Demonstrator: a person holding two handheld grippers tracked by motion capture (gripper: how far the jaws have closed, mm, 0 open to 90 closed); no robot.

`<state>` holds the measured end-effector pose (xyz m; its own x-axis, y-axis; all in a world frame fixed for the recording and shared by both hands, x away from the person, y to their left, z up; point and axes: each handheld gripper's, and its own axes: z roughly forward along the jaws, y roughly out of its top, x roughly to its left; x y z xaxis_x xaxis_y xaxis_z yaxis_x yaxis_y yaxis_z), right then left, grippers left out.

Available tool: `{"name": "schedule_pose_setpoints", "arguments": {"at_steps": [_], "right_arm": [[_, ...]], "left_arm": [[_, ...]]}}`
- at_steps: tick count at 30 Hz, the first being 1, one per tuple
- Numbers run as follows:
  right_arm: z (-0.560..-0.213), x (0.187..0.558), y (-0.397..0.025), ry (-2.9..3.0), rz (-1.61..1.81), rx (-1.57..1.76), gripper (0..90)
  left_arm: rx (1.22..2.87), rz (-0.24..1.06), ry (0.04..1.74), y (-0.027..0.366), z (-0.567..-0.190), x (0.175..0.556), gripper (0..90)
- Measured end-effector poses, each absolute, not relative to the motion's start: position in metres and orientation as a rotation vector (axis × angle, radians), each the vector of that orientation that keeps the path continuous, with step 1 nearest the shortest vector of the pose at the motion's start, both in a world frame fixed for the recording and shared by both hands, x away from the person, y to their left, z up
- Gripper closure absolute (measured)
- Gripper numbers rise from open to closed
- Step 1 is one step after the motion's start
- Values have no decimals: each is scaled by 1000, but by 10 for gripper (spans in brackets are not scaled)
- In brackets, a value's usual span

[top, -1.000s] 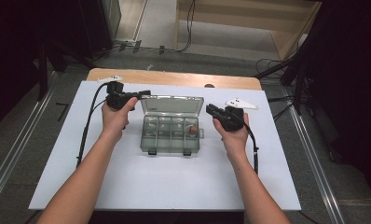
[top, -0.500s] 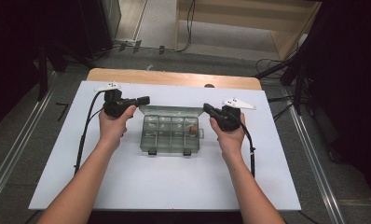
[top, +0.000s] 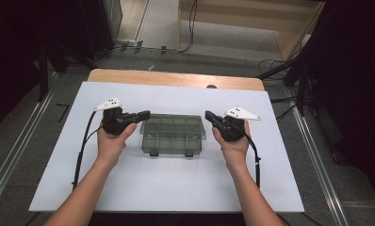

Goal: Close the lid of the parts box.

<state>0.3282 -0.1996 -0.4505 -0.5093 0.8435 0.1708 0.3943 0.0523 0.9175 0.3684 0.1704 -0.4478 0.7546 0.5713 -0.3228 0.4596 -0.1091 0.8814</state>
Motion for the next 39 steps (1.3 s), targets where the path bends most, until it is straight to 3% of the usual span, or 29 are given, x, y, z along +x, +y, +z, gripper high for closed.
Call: {"name": "schedule_pose_setpoints", "arguments": {"at_steps": [12, 39], "right_arm": [[-474, 295, -186, 2029, 1418, 1201, 874], [-499, 284, -176, 2110, 1350, 1195, 873]], "left_arm": [[1801, 213, 841, 167, -468, 324, 900], [1869, 241, 853, 166, -491, 307, 900]]}}
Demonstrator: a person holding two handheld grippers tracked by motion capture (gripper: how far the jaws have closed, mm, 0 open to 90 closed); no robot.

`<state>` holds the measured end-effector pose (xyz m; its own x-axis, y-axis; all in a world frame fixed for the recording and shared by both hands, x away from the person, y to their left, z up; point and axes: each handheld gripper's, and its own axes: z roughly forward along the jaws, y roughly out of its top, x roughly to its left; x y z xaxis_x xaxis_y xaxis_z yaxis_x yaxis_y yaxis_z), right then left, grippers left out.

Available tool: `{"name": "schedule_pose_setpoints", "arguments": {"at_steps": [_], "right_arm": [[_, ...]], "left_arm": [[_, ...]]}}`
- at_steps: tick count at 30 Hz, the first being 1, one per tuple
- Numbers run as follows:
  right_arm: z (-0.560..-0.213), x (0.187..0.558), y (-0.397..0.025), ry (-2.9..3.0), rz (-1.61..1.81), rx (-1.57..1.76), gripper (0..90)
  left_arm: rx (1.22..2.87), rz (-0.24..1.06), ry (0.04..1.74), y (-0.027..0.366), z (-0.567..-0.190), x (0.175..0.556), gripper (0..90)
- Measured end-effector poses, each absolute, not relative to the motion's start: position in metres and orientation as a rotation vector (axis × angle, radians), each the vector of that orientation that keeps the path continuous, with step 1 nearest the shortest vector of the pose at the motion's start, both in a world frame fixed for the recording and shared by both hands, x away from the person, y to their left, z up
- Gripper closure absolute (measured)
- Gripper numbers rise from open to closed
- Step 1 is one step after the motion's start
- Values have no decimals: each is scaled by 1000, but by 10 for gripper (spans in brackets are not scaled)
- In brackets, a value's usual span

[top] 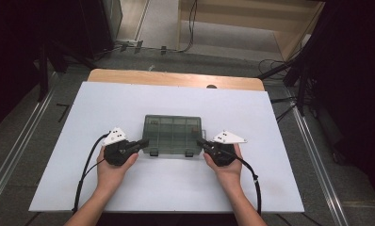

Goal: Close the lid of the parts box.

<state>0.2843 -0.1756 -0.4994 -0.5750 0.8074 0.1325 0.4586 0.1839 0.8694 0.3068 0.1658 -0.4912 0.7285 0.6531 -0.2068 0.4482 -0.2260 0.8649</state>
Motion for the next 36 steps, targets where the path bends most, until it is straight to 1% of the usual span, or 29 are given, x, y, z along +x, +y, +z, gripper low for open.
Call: {"name": "schedule_pose_setpoints", "arguments": {"at_steps": [10, 12, 13, 15, 19, 20, 23, 25, 26, 27, 28, 29, 30, 32, 33, 34, 36], "right_arm": [[-505, 281, -170, 2118, 1335, 1135, 878], [-504, 283, -171, 2122, 1347, 1141, 867], [-505, 285, -175, 2138, 1387, 1142, 821], [-504, 285, -176, 2136, 1390, 1126, 740], [-499, 283, -179, 2134, 1428, 1095, 568], [-497, 283, -181, 2129, 1434, 1087, 530], [-494, 281, -184, 2120, 1448, 1079, 387], [-492, 279, -186, 2114, 1421, 1082, 271], [-492, 278, -186, 2109, 1412, 1082, 231], [-491, 277, -187, 2108, 1410, 1078, 179], [-491, 276, -188, 2108, 1409, 1079, 146], [-491, 276, -188, 2108, 1409, 1079, 146], [-489, 275, -191, 2103, 1434, 1082, 102], [-487, 275, -195, 2087, 1457, 1094, 84], [-486, 274, -197, 2076, 1468, 1102, 68], [-486, 274, -199, 2070, 1477, 1107, 21], [-485, 274, -202, 2068, 1488, 1113, 4]], "left_arm": [[1835, 232, 861, 167, -496, 306, 899], [1833, 238, 864, 168, -496, 306, 899], [1831, 234, 865, 168, -496, 306, 893], [1822, 237, 852, 169, -496, 305, 805], [1774, 233, 820, 174, -492, 301, 677], [1757, 231, 817, 175, -490, 300, 626], [1711, 241, 805, 179, -484, 298, 494], [1696, 247, 795, 182, -481, 295, 429], [1704, 246, 779, 184, -480, 294, 398], [1703, 245, 779, 186, -479, 293, 322], [1703, 242, 776, 188, -478, 291, 290], [1703, 242, 776, 188, -478, 291, 261], [1700, 233, 767, 191, -478, 290, 238], [1695, 235, 756, 198, -474, 287, 172], [1694, 229, 748, 200, -474, 286, 147], [1694, 229, 748, 200, -474, 286, 121], [1690, 230, 744, 205, -473, 284, 93]]}}
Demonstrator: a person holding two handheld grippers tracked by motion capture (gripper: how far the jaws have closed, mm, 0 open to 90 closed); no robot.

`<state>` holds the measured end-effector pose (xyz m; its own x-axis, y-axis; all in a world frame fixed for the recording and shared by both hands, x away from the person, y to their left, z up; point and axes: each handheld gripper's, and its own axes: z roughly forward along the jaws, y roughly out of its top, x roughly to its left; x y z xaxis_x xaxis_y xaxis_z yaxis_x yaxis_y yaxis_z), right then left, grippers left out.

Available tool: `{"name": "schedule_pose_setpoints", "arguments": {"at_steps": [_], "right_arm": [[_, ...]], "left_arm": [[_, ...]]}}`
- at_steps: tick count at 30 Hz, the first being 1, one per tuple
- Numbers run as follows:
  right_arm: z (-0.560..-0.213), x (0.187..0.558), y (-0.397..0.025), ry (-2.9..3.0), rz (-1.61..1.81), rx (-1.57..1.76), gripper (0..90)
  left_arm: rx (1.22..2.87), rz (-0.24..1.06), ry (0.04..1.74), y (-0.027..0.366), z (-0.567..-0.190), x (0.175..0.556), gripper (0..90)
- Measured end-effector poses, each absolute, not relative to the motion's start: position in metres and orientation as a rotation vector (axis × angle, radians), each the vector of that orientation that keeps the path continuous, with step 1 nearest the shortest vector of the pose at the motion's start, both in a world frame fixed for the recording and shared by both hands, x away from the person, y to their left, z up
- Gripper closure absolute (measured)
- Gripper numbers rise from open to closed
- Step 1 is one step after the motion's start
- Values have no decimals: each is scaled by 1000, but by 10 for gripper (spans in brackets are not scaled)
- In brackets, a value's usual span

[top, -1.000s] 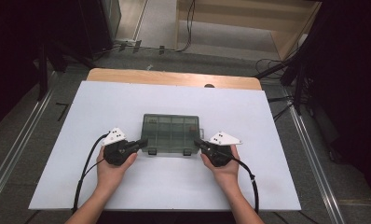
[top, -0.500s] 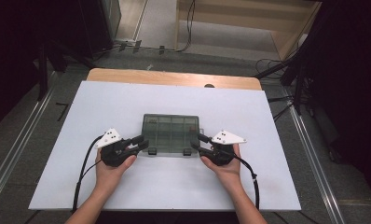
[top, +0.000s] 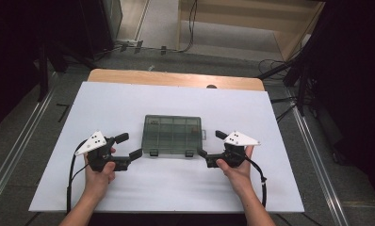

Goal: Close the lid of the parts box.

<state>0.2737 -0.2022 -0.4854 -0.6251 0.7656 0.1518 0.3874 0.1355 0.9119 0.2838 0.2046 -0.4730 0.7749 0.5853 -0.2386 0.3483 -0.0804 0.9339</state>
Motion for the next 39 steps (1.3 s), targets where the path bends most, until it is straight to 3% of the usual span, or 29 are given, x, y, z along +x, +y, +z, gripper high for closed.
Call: {"name": "schedule_pose_setpoints", "arguments": {"at_steps": [2, 23, 39], "right_arm": [[-486, 272, -206, 2062, 1487, 1115, 0], [-491, 245, -261, 2011, 1399, 1171, 0], [-498, 228, -301, 1960, 1344, 1213, 0]], "left_arm": [[1690, 231, 734, 210, -473, 281, 0], [1696, 270, 746, 228, -473, 271, 0], [1712, 371, 777, 267, -472, 252, 0]]}}
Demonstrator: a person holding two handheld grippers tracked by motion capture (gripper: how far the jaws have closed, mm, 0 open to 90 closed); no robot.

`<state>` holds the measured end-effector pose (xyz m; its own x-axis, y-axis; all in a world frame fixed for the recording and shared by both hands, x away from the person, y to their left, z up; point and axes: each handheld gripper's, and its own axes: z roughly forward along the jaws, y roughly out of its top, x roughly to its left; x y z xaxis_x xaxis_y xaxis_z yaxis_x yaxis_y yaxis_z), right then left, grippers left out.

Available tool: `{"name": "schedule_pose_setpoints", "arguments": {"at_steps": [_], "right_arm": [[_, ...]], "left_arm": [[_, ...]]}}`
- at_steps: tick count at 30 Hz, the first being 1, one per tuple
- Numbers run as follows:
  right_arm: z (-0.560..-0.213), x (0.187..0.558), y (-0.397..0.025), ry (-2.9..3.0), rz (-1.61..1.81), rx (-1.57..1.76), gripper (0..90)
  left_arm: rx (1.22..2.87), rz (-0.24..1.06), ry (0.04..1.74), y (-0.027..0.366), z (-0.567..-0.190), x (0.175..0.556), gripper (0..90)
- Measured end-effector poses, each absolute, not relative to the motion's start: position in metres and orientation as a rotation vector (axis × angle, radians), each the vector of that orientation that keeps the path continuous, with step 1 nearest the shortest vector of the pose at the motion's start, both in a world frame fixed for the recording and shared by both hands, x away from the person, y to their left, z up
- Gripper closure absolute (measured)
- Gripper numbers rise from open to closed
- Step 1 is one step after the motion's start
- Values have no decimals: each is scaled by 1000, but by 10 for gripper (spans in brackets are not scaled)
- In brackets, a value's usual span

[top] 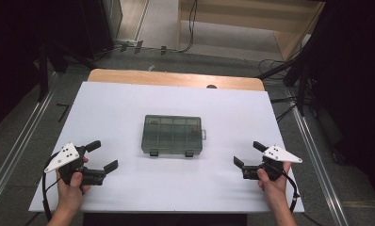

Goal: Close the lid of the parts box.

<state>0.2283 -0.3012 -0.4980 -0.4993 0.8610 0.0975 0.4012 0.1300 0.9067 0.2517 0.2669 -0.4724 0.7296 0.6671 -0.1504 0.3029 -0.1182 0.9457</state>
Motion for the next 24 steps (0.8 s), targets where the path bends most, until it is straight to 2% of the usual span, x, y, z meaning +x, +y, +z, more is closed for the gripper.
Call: {"name": "schedule_pose_setpoints", "arguments": {"at_steps": [8, 24], "right_arm": [[-498, 221, -323, 1911, 1335, 1256, 0], [-505, 216, -335, 1902, 1309, 1279, 0]], "left_arm": [[1713, 403, 818, 295, -475, 245, 0], [1680, 478, 890, 330, -479, 243, 0]]}}
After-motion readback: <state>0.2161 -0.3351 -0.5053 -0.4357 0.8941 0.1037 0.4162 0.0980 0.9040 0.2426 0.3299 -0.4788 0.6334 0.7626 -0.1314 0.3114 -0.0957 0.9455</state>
